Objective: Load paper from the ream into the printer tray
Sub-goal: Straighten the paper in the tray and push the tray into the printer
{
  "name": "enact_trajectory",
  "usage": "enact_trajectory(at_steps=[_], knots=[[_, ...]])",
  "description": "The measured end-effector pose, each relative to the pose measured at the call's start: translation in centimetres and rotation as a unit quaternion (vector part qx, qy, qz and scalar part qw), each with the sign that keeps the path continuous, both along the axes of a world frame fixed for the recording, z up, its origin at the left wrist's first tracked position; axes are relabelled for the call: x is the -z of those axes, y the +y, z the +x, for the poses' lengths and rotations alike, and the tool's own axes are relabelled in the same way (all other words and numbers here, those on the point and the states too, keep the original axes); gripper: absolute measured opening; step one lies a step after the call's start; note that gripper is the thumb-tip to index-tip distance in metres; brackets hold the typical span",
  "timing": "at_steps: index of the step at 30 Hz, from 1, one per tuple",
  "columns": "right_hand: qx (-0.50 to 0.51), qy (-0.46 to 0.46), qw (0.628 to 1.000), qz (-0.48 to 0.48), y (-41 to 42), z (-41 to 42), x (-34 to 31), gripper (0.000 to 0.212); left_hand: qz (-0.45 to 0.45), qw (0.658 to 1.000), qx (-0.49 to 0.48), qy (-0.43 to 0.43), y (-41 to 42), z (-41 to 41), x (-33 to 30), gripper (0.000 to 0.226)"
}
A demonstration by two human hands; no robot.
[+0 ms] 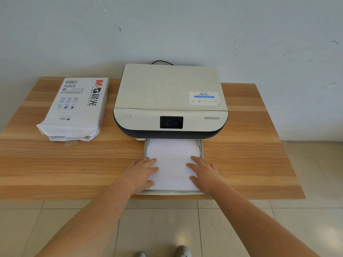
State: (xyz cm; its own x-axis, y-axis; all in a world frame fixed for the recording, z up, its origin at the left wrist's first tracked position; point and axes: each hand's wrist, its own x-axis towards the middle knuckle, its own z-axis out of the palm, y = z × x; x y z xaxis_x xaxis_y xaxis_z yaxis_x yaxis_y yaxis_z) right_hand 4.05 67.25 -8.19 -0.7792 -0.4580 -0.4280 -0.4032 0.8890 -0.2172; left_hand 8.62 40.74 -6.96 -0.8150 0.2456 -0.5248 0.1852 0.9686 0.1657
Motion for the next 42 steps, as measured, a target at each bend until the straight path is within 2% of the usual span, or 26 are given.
enact_trajectory(at_steps=[6,21,29,42], knots=[[-0.009,-0.002,1.0,0.022,-0.1,-0.4,0.3,0.055,-0.021,1.0,0.007,0.011,1.0,-0.1,0.7,0.06],[-0.014,-0.005,1.0,0.001,0.3,-0.2,0.4,0.055,0.006,1.0,-0.008,0.01,1.1,0.4,0.6,0.062],[-0.057,-0.023,0.998,-0.008,2.1,0.4,0.3,0.073,0.018,1.0,0.003,0.001,-0.2,0.8,0.8,0.071],[-0.045,-0.048,0.998,-0.001,1.7,0.2,-0.1,0.072,0.016,1.0,0.003,0.013,0.0,0.8,0.8,0.071]])
